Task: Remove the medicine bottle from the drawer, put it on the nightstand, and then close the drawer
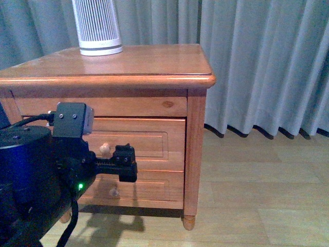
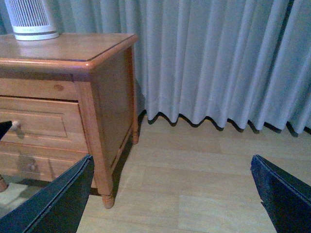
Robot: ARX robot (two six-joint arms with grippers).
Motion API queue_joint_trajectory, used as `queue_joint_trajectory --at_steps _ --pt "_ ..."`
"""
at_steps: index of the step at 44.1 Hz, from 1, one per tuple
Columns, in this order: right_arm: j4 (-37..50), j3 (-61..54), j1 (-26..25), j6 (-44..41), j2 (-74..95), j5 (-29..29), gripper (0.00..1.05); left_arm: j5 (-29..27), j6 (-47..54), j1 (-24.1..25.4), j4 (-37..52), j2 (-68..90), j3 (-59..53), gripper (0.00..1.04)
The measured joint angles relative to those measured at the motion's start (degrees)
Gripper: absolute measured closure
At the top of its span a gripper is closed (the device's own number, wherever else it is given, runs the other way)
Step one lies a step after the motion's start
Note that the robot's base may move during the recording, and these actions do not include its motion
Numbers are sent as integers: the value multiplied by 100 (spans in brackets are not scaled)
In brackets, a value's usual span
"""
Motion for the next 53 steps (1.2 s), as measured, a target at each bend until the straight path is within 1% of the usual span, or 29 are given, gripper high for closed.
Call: queue_joint_trajectory --at_steps 16,36,53 --pt "0 0 0 0 0 0 7 22 131 391 -525 817 1119 7" --pt "0 0 0 0 0 0 7 37 -70 516 -723 1436 1753 7" --pt "0 0 0 0 0 0 7 63 -118 592 -883 1589 2166 8"
